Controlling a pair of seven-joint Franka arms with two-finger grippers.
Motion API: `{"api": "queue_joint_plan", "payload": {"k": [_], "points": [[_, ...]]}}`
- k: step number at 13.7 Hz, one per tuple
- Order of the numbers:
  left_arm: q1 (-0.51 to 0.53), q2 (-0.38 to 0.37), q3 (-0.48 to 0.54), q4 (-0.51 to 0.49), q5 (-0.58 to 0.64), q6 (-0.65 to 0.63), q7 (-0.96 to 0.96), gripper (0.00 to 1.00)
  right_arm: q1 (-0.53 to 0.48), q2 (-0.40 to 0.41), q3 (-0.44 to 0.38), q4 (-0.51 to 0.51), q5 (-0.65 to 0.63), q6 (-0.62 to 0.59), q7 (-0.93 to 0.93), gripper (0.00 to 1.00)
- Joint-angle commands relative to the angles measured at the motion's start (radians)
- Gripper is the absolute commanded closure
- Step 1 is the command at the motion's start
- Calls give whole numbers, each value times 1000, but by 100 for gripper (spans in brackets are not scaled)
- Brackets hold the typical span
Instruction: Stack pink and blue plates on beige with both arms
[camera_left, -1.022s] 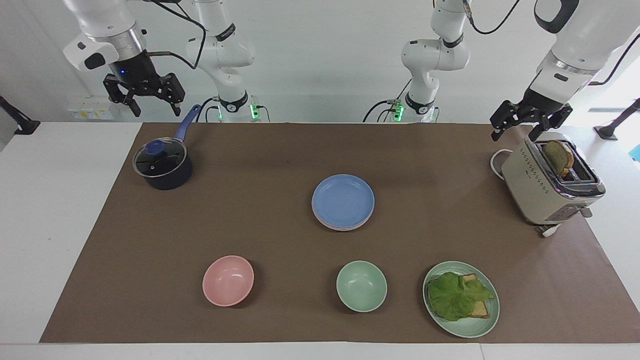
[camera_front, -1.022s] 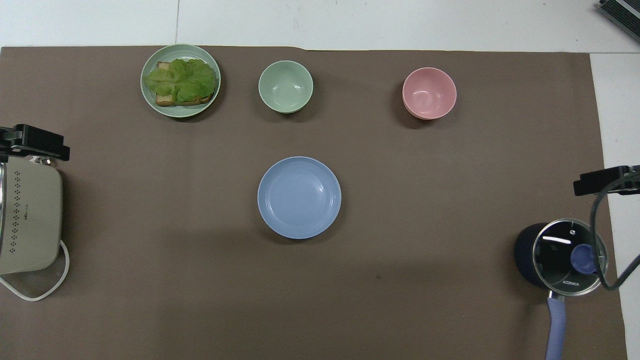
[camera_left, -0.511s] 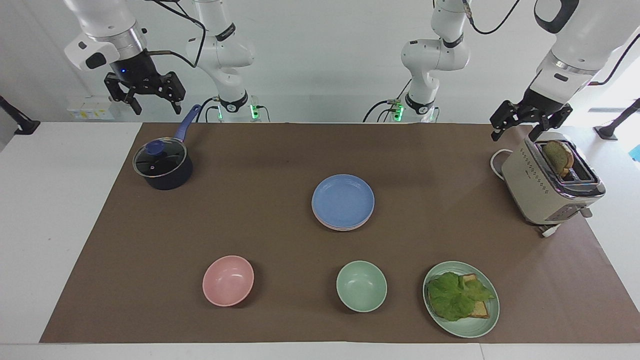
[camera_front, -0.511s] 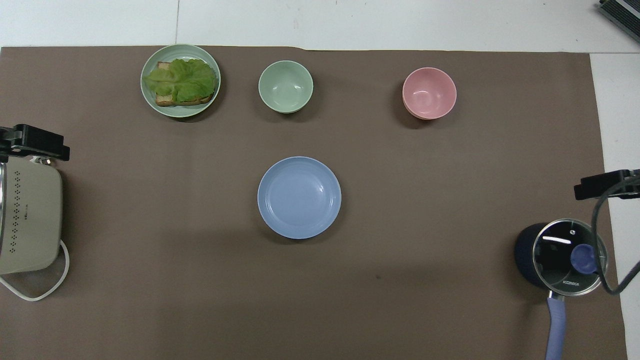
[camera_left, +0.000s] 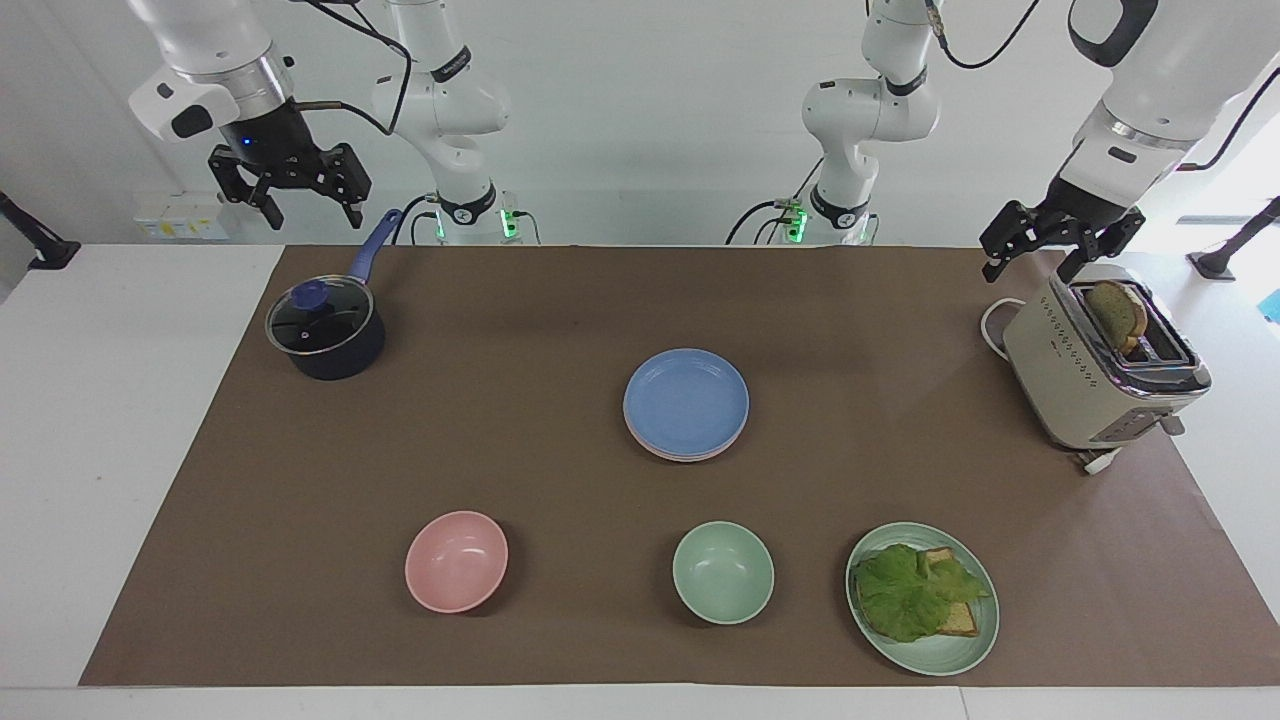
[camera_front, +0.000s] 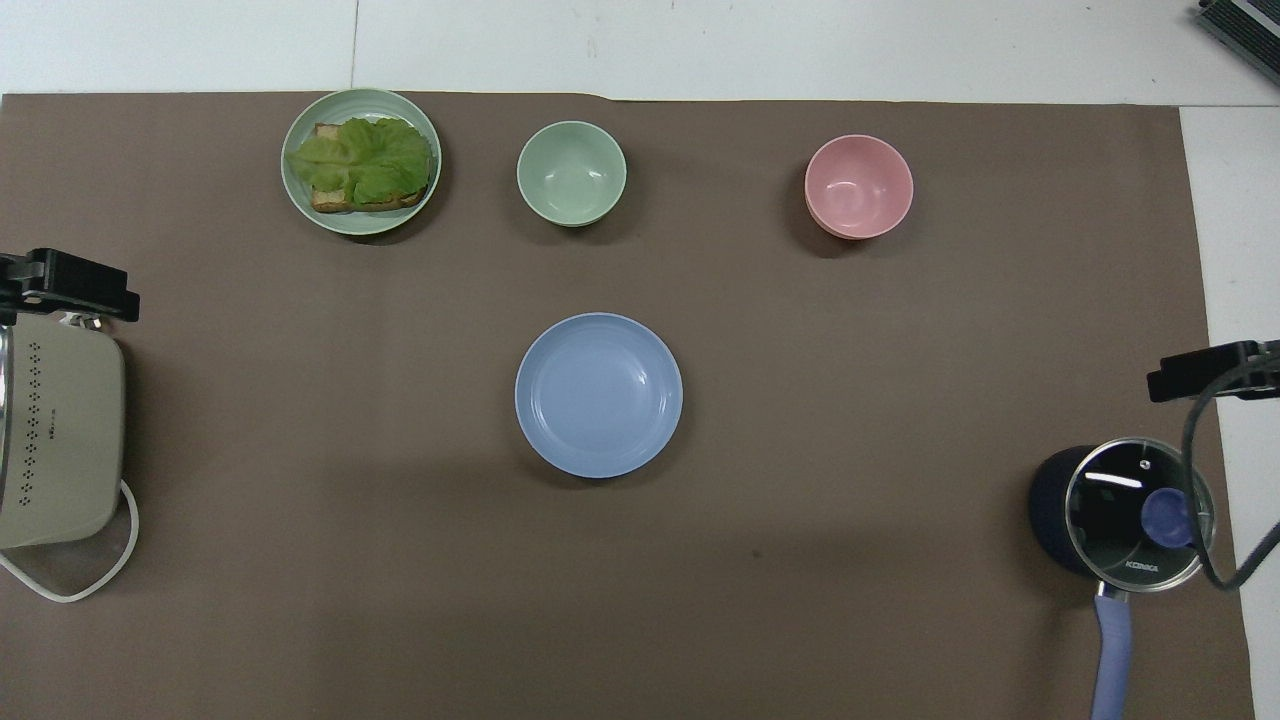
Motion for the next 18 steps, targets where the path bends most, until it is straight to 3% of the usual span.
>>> {"api": "queue_joint_plan", "payload": {"k": [1,18], "points": [[-1,-8,0,-8,20,-7,9,0,-7,-25,-1,-26,0,3,-24,0],[-1,-8,0,-8,20,-7,9,0,-16,1,1,7,-10,-4,-28,0]]}}
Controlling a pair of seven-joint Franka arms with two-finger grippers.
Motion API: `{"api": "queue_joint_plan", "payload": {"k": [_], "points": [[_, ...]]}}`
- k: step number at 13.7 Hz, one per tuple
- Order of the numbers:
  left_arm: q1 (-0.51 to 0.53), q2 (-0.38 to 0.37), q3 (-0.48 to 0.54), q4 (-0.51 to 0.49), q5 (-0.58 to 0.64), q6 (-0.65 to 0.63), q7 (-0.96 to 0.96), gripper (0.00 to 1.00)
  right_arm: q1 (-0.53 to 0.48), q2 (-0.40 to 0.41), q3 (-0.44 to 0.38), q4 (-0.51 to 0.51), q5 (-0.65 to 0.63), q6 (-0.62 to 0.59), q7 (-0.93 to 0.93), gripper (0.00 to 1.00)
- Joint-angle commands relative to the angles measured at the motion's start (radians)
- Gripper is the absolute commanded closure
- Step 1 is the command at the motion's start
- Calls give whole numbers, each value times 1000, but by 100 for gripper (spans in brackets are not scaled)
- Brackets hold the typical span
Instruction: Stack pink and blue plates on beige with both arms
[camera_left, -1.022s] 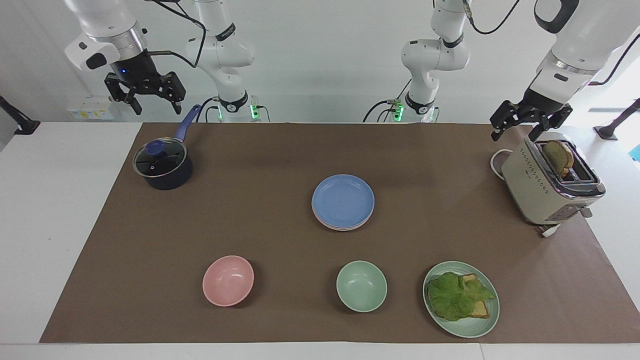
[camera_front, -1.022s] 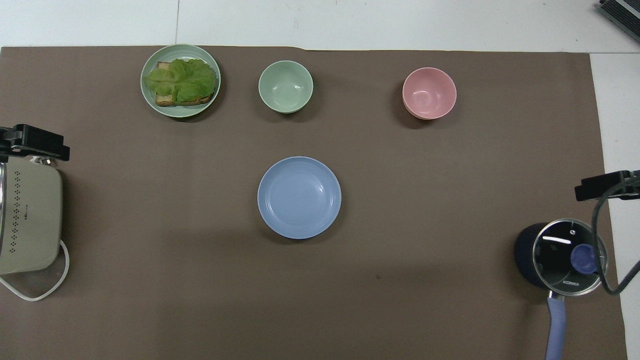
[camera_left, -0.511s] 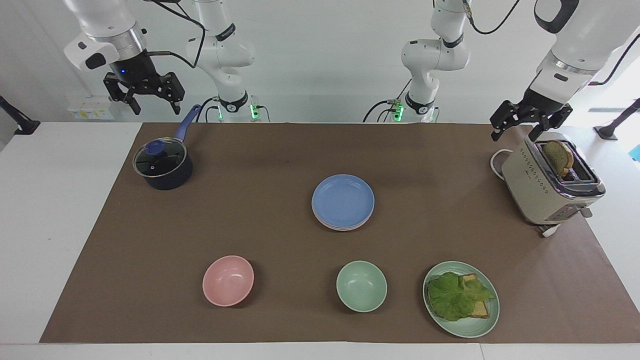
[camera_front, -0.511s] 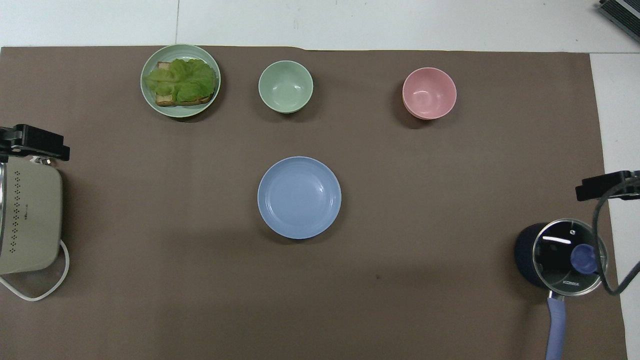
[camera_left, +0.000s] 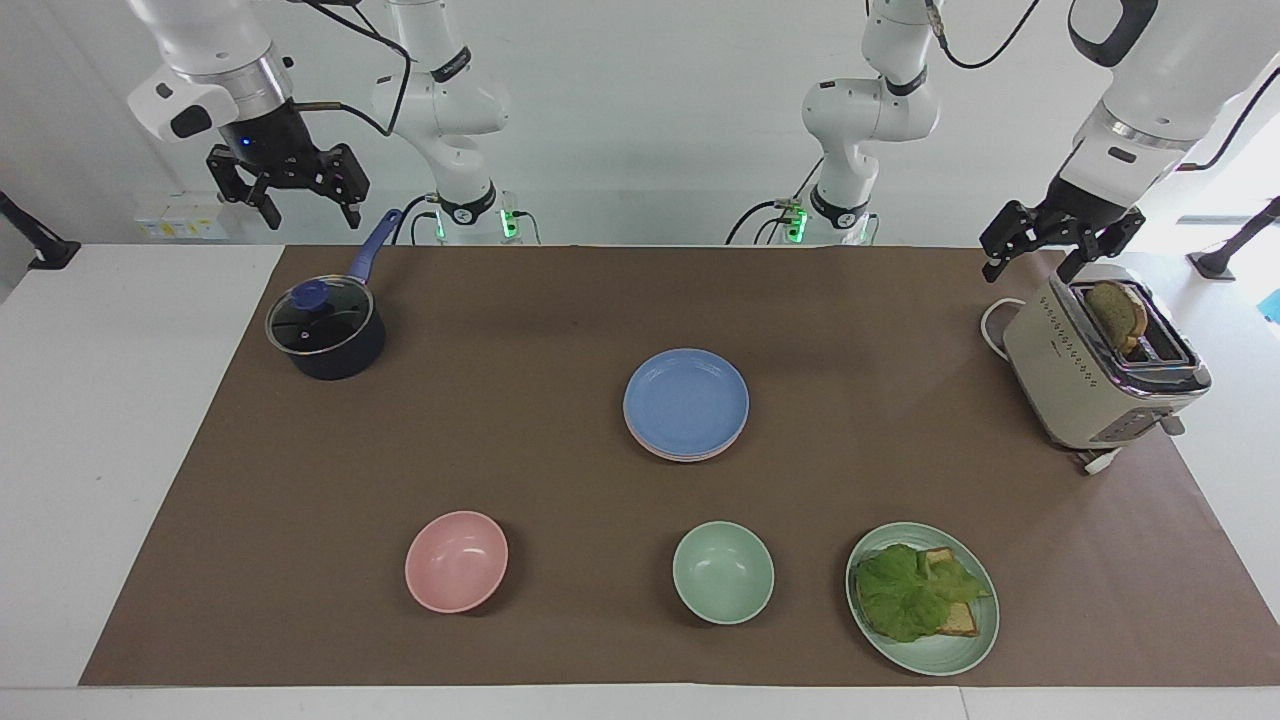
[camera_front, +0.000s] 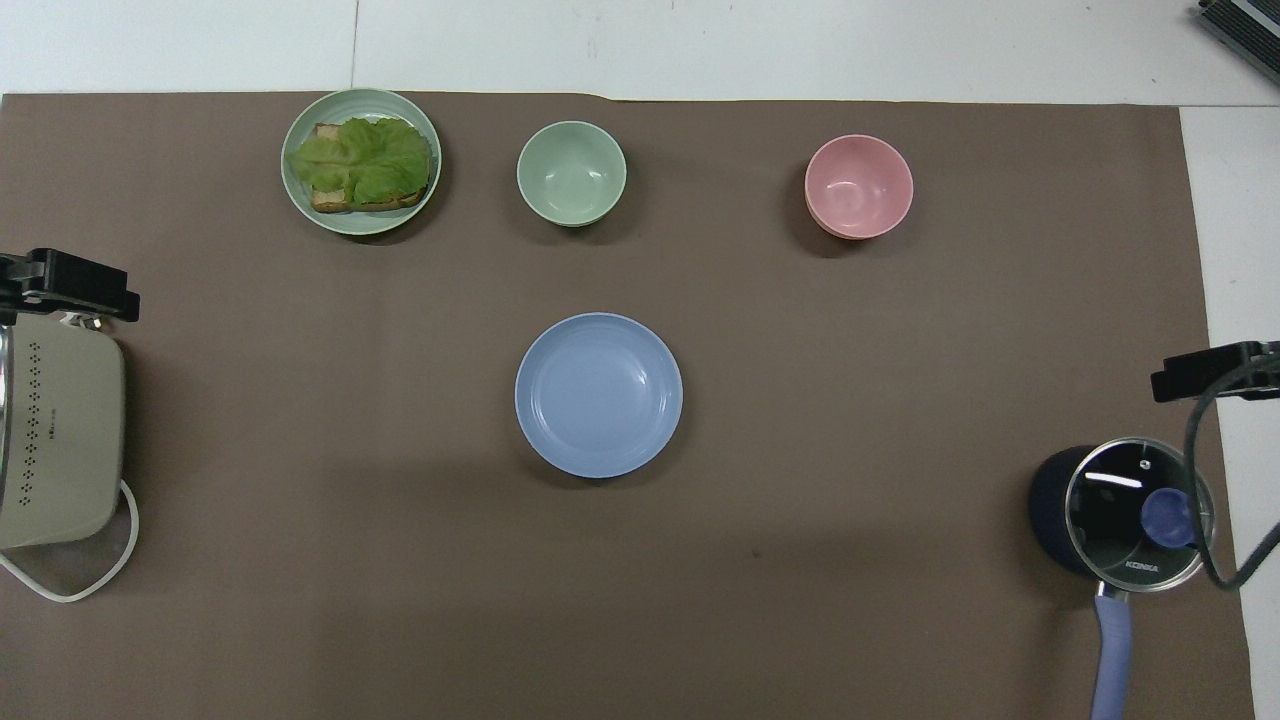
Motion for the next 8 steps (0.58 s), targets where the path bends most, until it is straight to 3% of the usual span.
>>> {"api": "queue_joint_plan", "payload": {"k": [1,8], "points": [[-1,-8,0,-8,20,-7,9,0,-12,2,3,5,-2,-4,-27,0],[-1,-8,0,-8,20,-7,9,0,-11,-3,3,-1,-7,-3,-28,0]]}}
